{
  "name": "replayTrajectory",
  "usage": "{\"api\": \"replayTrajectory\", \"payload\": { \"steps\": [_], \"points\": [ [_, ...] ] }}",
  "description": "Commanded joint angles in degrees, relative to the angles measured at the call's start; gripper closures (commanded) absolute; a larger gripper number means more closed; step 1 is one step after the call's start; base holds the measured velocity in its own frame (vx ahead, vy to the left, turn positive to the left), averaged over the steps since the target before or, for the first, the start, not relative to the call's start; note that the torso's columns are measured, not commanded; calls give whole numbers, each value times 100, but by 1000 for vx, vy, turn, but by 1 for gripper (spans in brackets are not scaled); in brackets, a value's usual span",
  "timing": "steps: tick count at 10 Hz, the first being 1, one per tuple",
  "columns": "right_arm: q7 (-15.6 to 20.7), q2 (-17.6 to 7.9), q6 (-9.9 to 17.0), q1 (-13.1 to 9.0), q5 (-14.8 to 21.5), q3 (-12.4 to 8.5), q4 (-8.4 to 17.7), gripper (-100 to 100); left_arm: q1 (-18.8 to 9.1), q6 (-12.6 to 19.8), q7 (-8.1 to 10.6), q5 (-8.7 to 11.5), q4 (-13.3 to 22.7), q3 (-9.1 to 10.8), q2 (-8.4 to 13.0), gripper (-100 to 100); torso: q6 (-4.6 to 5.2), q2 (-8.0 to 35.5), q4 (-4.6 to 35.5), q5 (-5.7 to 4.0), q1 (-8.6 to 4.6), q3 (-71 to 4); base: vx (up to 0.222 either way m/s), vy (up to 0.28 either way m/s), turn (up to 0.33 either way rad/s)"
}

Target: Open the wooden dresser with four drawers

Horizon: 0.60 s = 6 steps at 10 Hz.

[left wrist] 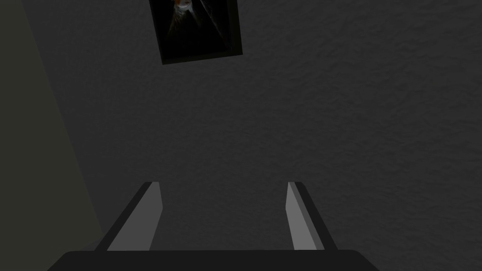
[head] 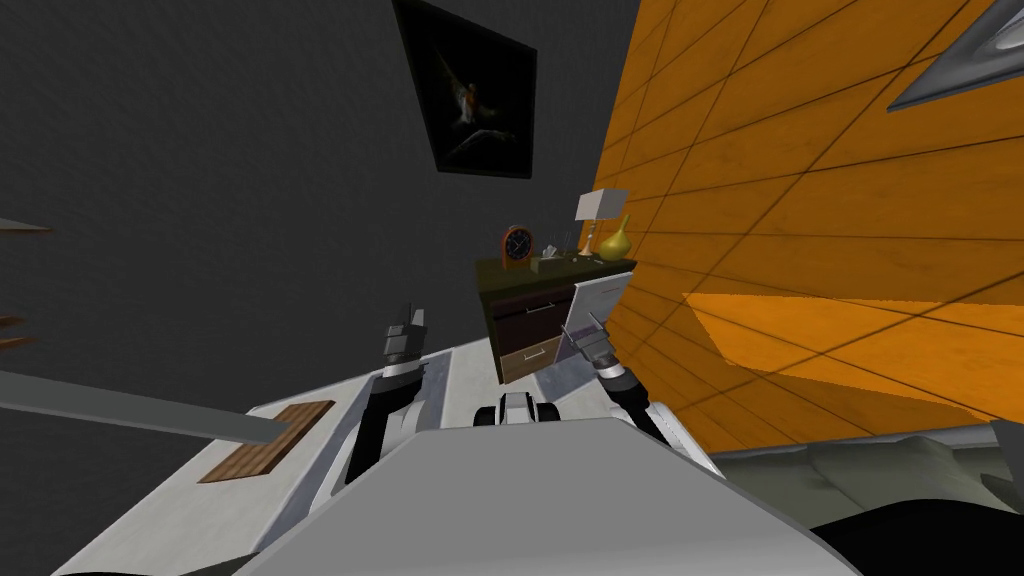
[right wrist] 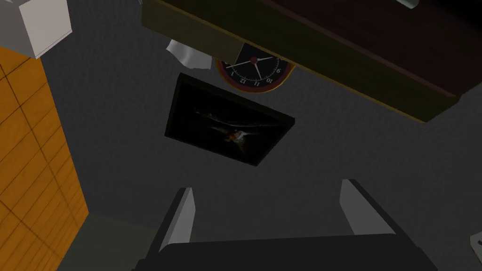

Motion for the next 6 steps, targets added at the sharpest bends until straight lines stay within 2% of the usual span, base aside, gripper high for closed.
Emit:
{"api": "replayTrajectory", "payload": {
  "steps": [1,3,6],
  "points": [
    [401,11,-35,24,180,-4,86,-100,0,0,0,0,0,0,0,0,0,5,1,-1,-5,3,45,32,-14],
    [579,11,-35,24,180,-4,86,-100,0,0,0,0,0,0,0,0,0,-3,-1,1,2,-2,34,30,-5],
    [1131,47,-104,54,491,-7,265,-100,0,0,0,0,0,0,0,0,0,-2,0,1,2,-1,47,42,-13]
  ]
}}
